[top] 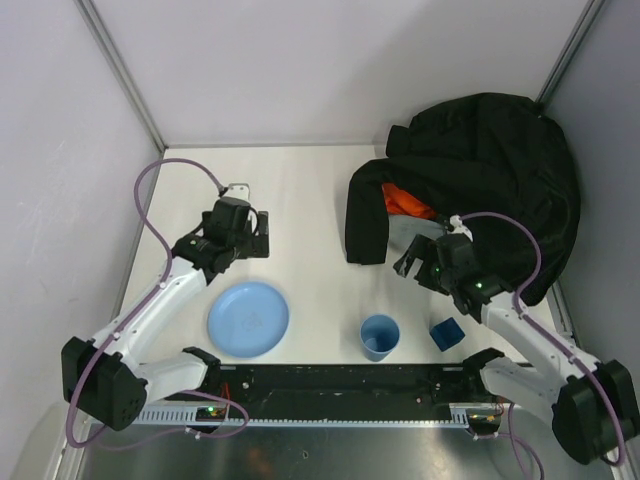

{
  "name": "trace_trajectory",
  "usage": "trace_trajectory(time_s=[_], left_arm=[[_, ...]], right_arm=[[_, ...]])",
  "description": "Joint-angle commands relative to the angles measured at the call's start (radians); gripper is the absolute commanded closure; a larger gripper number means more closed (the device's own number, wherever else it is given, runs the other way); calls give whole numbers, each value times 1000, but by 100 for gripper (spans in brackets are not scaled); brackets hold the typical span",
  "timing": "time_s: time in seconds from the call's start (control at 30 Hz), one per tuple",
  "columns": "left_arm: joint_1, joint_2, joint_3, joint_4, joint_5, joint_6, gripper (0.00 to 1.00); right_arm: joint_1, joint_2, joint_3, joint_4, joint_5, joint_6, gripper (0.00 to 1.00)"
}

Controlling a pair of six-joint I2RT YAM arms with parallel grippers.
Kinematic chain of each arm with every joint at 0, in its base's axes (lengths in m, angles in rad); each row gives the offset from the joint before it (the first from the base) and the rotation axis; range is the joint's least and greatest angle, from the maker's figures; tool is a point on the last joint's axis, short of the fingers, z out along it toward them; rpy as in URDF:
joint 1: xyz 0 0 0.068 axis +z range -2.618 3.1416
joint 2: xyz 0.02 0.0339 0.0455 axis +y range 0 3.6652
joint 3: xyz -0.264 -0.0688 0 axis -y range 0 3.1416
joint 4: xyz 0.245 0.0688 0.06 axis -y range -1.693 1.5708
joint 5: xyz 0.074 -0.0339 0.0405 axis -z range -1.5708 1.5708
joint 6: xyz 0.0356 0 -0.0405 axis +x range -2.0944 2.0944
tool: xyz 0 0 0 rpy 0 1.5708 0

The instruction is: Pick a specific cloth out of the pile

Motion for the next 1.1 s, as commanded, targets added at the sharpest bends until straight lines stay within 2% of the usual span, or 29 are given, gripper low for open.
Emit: trace_trajectory(time_s=[0.0, 0.37, 0.57, 0.73, 1.0, 1.07], left_arm=[[-4, -42, -11, 9, -71, -2, 0], [-4, -43, -11, 11, -89, -4, 0], [-3, -27, -4, 10, -94, 0, 0], [-2, -21, -3, 10, -92, -2, 0], [-1, -8, 1, 10, -85, -4, 0], [0, -4, 1, 11, -82, -4, 0]], right_arm=[[36, 106, 103, 92, 93, 24, 1], [38, 416, 256, 242, 56, 46, 1], [12, 594, 350, 249, 39, 119, 1], [-20, 662, 378, 237, 31, 185, 1], [-99, 691, 383, 280, 21, 195, 1], [-114, 707, 393, 311, 9, 185, 6]])
